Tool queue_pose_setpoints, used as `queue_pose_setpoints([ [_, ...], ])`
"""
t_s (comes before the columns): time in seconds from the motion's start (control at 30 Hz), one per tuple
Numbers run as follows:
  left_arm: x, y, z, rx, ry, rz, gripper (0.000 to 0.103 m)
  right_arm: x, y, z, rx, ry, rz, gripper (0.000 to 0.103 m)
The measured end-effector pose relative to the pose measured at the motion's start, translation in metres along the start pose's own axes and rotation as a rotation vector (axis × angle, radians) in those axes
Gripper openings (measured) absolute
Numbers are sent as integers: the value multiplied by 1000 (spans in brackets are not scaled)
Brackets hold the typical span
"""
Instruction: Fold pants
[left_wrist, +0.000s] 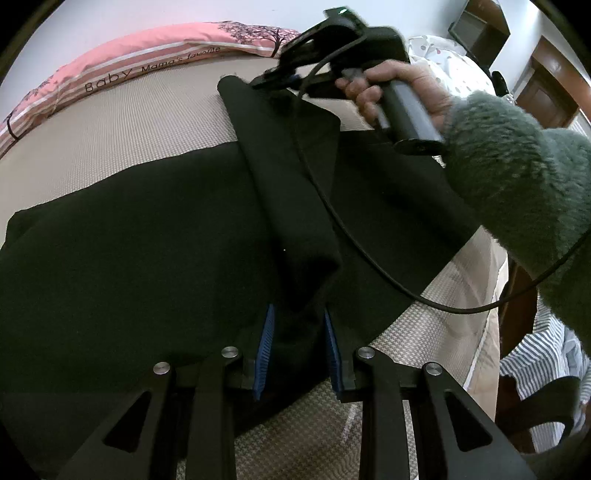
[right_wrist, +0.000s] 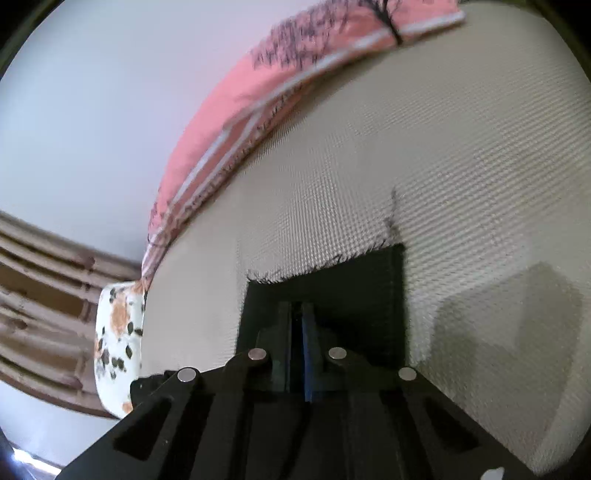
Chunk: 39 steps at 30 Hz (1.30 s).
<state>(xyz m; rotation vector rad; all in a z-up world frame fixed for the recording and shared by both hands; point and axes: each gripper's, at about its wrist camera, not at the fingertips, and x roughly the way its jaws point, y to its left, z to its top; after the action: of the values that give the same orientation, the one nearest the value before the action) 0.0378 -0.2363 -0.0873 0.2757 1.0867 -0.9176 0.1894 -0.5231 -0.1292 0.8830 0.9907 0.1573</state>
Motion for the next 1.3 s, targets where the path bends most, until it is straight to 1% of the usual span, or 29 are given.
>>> queue_pose_setpoints([
  [0.1, 0, -2, 0, 13, -3, 8, 27, -43, 13, -6, -28, -69, -34, 5],
  [0.17, 0, -6, 0, 36, -6, 9, 22, -82, 18, -14, -36, -122, -71, 5],
  [0.23, 2, -10, 0, 62, -5, 27, 22, -119, 20, -27, -48, -169, -145, 5],
  [0.33, 3, -14, 0, 82, -3, 40, 21, -175, 11, -57, -19, -221, -256, 4],
  [0.37, 3, -15, 1, 87, 2, 45, 21, -187, 5, -66, -3, -232, -271, 4],
  [0.43, 4, -18, 0, 99, 5, 58, 21, -209, -7, -92, 30, -248, -349, 4],
  [0.47, 5, -20, 0, 109, 9, 67, 21, -216, -14, -102, 45, -253, -366, 4],
  [0.57, 8, -26, -1, 140, 21, 99, 21, -231, -43, -135, 131, -252, -436, 4],
  [0.63, 9, -30, -1, 159, 27, 123, 21, -230, -57, -150, 186, -235, -467, 4],
  [0.77, 11, -35, 0, 168, 33, 143, 21, -227, -77, -174, 258, -212, -524, 4],
  [0.9, 13, -41, -1, 196, 31, 163, 21, -226, -73, -186, 260, -203, -571, 3],
  [1.1, 18, -45, 2, 226, 23, 157, 21, -223, -74, -196, 250, -198, -624, 3],
  [1.2, 17, -43, 3, 218, 24, 144, 21, -225, -76, -194, 274, -208, -610, 3],
  [1.3, 18, -44, 4, 211, 24, 130, 21, -230, -70, -194, 260, -227, -610, 3],
])
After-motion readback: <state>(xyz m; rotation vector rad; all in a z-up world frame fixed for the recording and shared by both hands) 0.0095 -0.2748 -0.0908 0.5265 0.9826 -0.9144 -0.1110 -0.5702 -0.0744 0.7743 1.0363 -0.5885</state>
